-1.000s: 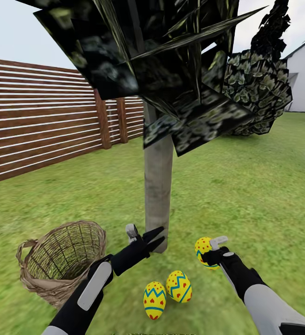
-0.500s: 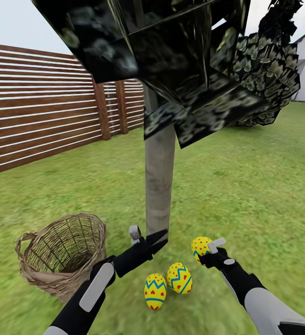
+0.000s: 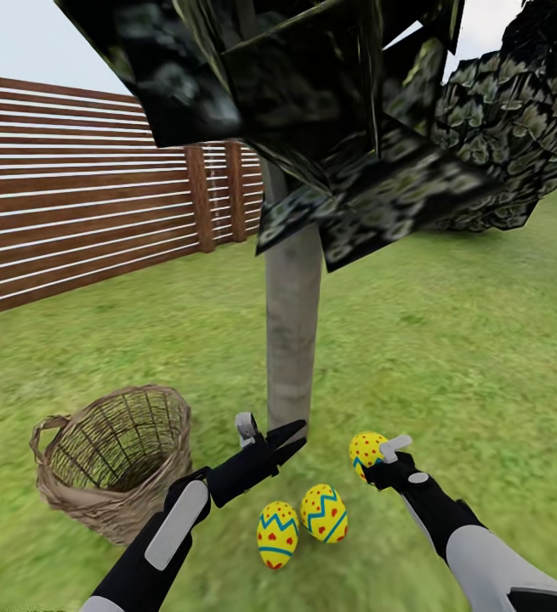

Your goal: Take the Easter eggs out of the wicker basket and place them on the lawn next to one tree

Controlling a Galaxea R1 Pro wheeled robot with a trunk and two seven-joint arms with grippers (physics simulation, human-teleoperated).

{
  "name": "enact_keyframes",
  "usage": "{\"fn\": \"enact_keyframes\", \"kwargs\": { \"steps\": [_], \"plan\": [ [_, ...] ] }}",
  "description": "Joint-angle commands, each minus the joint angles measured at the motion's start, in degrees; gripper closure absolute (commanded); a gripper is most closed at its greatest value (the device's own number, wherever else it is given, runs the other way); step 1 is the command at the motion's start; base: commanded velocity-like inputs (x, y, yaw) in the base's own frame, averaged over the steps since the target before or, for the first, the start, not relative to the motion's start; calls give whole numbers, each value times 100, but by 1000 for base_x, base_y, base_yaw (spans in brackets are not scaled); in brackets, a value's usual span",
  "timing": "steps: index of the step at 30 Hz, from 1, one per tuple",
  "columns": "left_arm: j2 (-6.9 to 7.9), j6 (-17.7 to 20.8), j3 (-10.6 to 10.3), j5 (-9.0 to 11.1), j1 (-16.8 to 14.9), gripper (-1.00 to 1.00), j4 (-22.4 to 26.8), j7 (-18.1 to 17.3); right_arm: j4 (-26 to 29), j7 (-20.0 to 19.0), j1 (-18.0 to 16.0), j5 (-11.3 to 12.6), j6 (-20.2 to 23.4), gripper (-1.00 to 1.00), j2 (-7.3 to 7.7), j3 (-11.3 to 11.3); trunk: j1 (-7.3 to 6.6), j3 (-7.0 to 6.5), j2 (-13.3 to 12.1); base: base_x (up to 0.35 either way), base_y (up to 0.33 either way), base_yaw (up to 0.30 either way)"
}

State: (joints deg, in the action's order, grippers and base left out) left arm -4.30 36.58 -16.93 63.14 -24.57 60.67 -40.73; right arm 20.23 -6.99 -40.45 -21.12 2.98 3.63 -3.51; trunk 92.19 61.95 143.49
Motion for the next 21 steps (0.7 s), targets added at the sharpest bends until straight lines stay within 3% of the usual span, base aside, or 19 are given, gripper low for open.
{"fn": "enact_keyframes", "kwargs": {
  "steps": [1, 5, 9, 19, 21],
  "plan": [
    [-1, 40, -3, 39, -4, -100, -3, 4, 16, -37, 2, -41, 27, 100, -2, -36, 1, 5, 2, 198, -292, 294],
    [-1, 34, 4, 62, -4, -100, -4, 4, 16, -31, 2, -41, 27, 100, -2, -41, 1, 5, 2, 104, -134, 258],
    [-1, -97, -3, 52, -4, -100, -1, -25, 16, -31, 2, -41, 26, 100, -1, -44, 1, 5, 2, 5, -6, 33],
    [-1, -229, -91, 40, -4, -100, -3, -5, 6, -19, 2, 2, 27, 100, -2, -45, 26, 227, 15, 0, 0, 0],
    [-1, -230, -91, 40, -4, -100, -3, -5, -2, 164, 2, -5, 27, 100, -2, -43, 32, 271, 18, 0, 0, 0]
  ]
}}
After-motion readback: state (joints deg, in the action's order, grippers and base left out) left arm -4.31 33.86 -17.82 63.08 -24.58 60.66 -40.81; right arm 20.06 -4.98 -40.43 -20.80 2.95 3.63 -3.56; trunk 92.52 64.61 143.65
